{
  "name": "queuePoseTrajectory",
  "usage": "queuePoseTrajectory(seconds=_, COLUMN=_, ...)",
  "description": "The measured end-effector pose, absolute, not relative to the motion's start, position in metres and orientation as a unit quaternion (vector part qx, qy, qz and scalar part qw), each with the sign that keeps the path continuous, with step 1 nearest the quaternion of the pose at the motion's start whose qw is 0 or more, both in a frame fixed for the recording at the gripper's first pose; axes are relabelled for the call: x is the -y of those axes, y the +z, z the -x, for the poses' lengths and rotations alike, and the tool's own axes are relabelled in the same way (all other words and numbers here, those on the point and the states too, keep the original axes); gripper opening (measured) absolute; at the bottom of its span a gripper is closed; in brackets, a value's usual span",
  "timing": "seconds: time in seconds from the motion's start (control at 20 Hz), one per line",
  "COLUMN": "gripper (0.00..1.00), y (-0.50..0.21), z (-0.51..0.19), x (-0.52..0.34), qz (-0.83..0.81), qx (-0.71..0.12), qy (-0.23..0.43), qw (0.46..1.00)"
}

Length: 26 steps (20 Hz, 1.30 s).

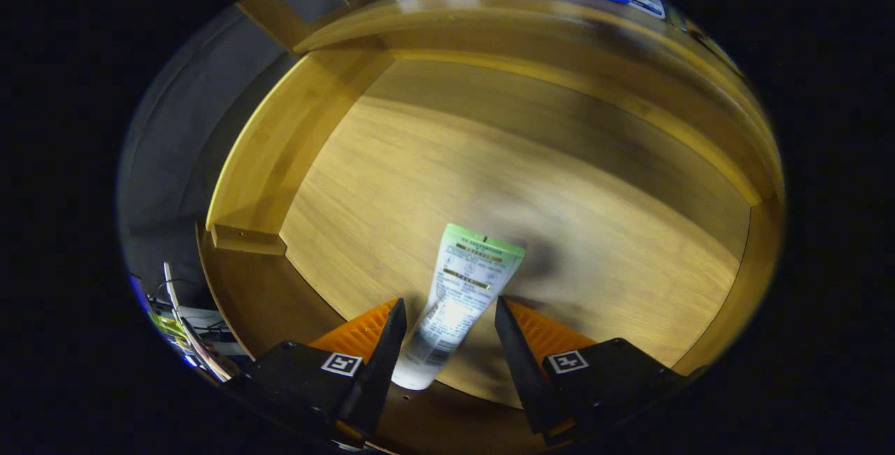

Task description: Pull open the drawer, take out the items inside it, and place them on the countertop above the cabinet.

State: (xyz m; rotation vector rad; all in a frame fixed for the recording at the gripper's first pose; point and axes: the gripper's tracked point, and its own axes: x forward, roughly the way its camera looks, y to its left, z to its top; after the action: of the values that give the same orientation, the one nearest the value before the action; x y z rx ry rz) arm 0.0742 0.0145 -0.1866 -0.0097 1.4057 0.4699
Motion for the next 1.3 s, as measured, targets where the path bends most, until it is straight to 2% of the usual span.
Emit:
queuePoseTrajectory(seconds=0.05, gripper=0.61, y=-0.185, z=-0.077, x=-0.015, qz=0.002, qx=-0.637, qy=0.213, qw=0.741)
queuePoseTrajectory(seconds=0.15, gripper=0.39, y=-0.185, z=-0.078, x=-0.016, qz=0.013, qx=-0.631, qy=0.212, qw=0.747)
queuePoseTrajectory(seconds=0.2, gripper=0.39, y=-0.185, z=-0.079, x=-0.014, qz=0.019, qx=-0.628, qy=0.210, qw=0.749)
queuePoseTrajectory(seconds=0.25, gripper=0.23, y=-0.184, z=-0.081, x=-0.015, qz=0.031, qx=-0.620, qy=0.209, qw=0.756)
queuePoseTrajectory(seconds=0.65, gripper=0.23, y=-0.157, z=-0.096, x=-0.020, qz=0.038, qx=-0.559, qy=0.216, qw=0.800)
queuePoseTrajectory(seconds=1.3, gripper=0.23, y=-0.058, z=-0.129, x=-0.034, qz=-0.035, qx=-0.455, qy=0.229, qw=0.860)
